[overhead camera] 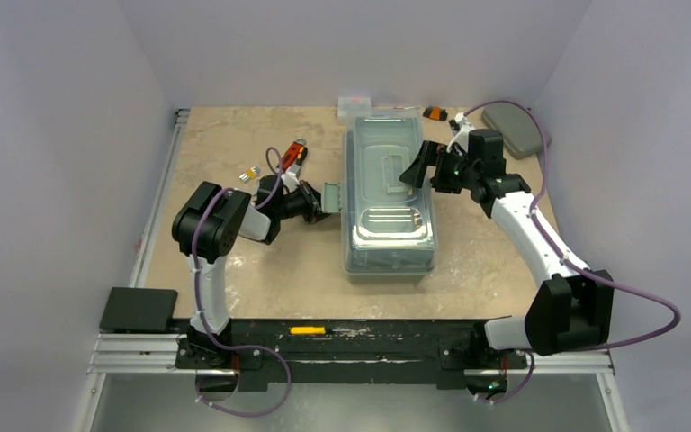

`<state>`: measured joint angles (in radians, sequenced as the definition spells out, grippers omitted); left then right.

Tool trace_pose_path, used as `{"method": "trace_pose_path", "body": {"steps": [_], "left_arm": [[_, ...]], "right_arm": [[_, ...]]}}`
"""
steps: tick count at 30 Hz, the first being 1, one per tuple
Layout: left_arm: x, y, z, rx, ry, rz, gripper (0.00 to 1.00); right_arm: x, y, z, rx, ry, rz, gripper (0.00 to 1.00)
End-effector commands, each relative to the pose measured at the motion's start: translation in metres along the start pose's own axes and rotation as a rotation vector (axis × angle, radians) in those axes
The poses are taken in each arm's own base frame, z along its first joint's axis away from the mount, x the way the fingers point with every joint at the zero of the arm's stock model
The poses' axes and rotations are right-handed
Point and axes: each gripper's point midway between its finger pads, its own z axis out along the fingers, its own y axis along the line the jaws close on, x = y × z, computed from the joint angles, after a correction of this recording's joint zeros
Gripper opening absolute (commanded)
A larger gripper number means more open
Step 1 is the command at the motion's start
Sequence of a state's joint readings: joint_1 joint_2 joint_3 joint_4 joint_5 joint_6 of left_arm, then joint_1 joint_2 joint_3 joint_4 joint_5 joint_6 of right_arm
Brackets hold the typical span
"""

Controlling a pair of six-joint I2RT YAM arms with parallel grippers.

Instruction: Pack the tool kit

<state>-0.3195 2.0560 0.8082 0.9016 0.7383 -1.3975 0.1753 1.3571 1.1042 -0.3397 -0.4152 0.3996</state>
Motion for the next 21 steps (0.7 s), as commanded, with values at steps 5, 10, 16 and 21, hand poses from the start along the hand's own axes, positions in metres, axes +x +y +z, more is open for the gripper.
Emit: {"method": "trace_pose_path", "body": {"steps": [5,10,16,21], "left_arm": [[0.006,-0.078,-0.008,0.318,0.057,0.073,0.00],[0.010,-0.093,-0.017,0.355,0.056,0.086,0.00],[0.015,-0.105,-0.024,0.356,0.051,0.120,0.00],[0.017,-0.113,-0.029,0.331,0.039,0.162,0.00]], "right_arm": [[-0.003,0.010,0.007,-0.068,0.002,-0.018,0.94],[-0.001,0.006,0.009,-0.051,0.011,-0.017,0.94],[0.004,0.003,0.013,-0.046,0.031,-0.005,0.94],[0.004,0.003,0.014,-0.047,0.036,0.004,0.93]]}}
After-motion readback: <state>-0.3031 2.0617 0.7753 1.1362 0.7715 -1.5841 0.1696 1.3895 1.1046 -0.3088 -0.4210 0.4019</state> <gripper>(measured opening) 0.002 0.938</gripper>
